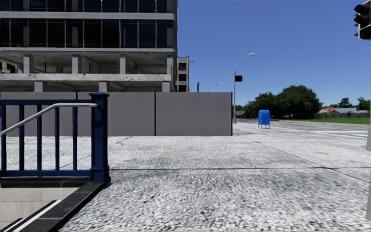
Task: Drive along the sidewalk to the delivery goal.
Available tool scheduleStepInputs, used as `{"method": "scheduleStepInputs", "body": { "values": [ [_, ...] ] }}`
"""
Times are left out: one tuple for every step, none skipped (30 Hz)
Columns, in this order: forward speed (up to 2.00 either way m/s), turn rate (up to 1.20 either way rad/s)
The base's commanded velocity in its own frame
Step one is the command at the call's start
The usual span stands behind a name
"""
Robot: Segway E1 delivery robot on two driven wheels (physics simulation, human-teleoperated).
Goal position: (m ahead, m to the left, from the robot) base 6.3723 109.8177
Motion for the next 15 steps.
{"method": "scheduleStepInputs", "body": {
  "values": [
    [1.17, 0.00],
    [1.17, 0.00],
    [1.17, 0.00],
    [1.17, 0.00],
    [1.17, 0.00],
    [1.17, 0.00],
    [1.18, 0.00],
    [1.18, 0.00],
    [1.18, 0.00],
    [1.18, 0.00],
    [1.18, 0.00],
    [1.19, 0.00],
    [1.20, 0.00],
    [1.20, 0.00],
    [1.20, 0.00]
  ]
}}
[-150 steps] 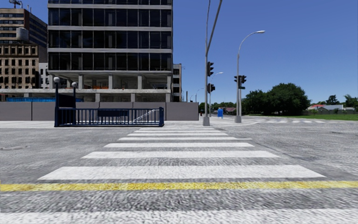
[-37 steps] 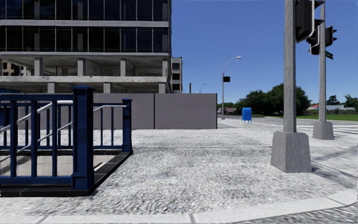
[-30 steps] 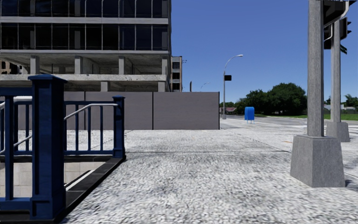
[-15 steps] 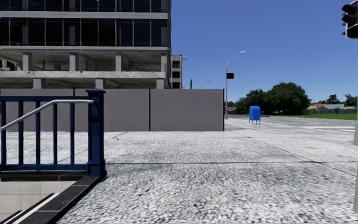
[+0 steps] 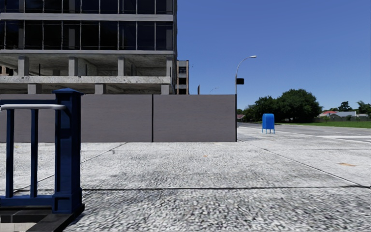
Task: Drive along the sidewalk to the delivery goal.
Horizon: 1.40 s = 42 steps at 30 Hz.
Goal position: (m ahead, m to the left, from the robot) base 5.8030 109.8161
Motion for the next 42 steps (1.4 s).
{"method": "scheduleStepInputs", "body": {
  "values": [
    [1.20, 0.00],
    [1.20, 0.00],
    [1.20, 0.00],
    [1.20, 0.00],
    [1.21, 0.00],
    [1.21, 0.00],
    [1.24, 0.00],
    [2.00, 0.00],
    [2.00, 0.00],
    [2.00, 0.00],
    [2.00, 0.00],
    [2.00, 0.00],
    [2.00, 0.14],
    [2.00, 0.14],
    [2.00, 0.21],
    [2.00, 0.29],
    [2.00, 0.29],
    [2.00, 0.35],
    [2.00, 0.42],
    [2.00, 0.48],
    [2.00, 0.48],
    [2.00, 0.52],
    [2.00, 0.54],
    [2.00, 0.54],
    [2.00, 0.55],
    [2.00, 0.55],
    [2.00, 0.55],
    [2.00, 0.55],
    [2.00, 0.55],
    [2.00, 0.55],
    [2.00, 0.55],
    [2.00, 0.56],
    [2.00, 0.58],
    [2.00, 0.58],
    [2.00, 0.58],
    [2.00, 0.58],
    [2.00, 0.60],
    [2.00, 0.63],
    [2.00, 0.63],
    [2.00, 0.66],
    [2.00, 0.67],
    [2.00, 0.68]
  ]
}}
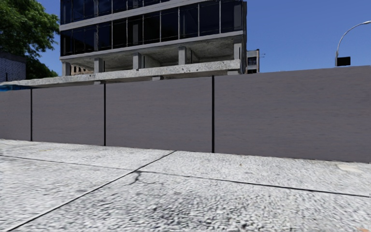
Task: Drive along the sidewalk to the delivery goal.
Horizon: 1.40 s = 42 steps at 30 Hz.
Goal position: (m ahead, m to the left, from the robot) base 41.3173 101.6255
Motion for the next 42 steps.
{"method": "scheduleStepInputs", "body": {
  "values": [
    [2.00, 0.68],
    [2.00, 0.68],
    [2.00, 0.70],
    [2.00, 0.74],
    [2.00, 0.74],
    [2.00, 0.75],
    [2.00, 0.75],
    [2.00, 0.75],
    [2.00, 0.76],
    [2.00, 0.76],
    [2.00, 0.76],
    [2.00, 0.76],
    [2.00, 0.76],
    [2.00, 0.76],
    [2.00, 0.76],
    [2.00, 0.76],
    [2.00, 0.76],
    [2.00, 0.76],
    [2.00, 0.76],
    [2.00, 0.76],
    [2.00, 0.76],
    [2.00, 0.76],
    [2.00, 0.76],
    [2.00, 0.76],
    [2.00, 0.76],
    [2.00, 0.76],
    [2.00, 0.76],
    [2.00, 0.76],
    [2.00, 0.76],
    [2.00, 0.76],
    [2.00, 0.76],
    [2.00, 0.76],
    [2.00, 0.76],
    [2.00, 0.76],
    [2.00, 0.76],
    [2.00, 0.72],
    [2.00, 0.68],
    [2.00, 0.68],
    [2.00, 0.67],
    [2.00, 0.67],
    [2.00, 0.67],
    [2.00, 0.67]
  ]
}}
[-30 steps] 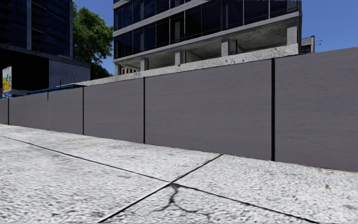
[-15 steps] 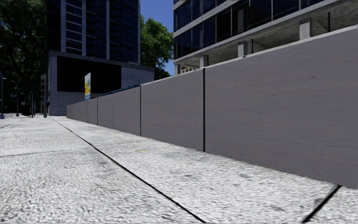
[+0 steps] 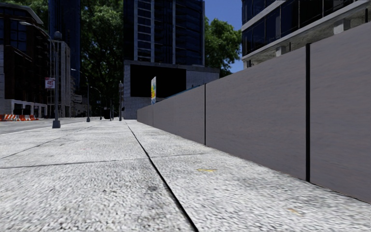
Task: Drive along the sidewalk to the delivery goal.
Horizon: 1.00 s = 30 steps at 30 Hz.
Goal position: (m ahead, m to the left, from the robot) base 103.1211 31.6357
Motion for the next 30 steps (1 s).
{"method": "scheduleStepInputs", "body": {
  "values": [
    [2.00, 0.67],
    [2.00, 0.67],
    [2.00, 0.67],
    [2.00, 0.67],
    [2.00, 0.67],
    [2.00, 0.64],
    [2.00, 0.64],
    [2.00, 0.62],
    [2.00, 0.62],
    [2.00, 0.62],
    [2.00, 0.62],
    [2.00, 0.60],
    [2.00, 0.57],
    [2.00, 0.00],
    [2.00, 0.00],
    [2.00, 0.00],
    [2.00, 0.00],
    [2.00, 0.00],
    [2.00, 0.00],
    [2.00, 0.00],
    [2.00, 0.00],
    [2.00, 0.00],
    [2.00, 0.00],
    [2.00, 0.00],
    [2.00, 0.00],
    [2.00, 0.00],
    [2.00, 0.00],
    [2.00, 0.00],
    [2.00, 0.00],
    [2.00, 0.00]
  ]
}}
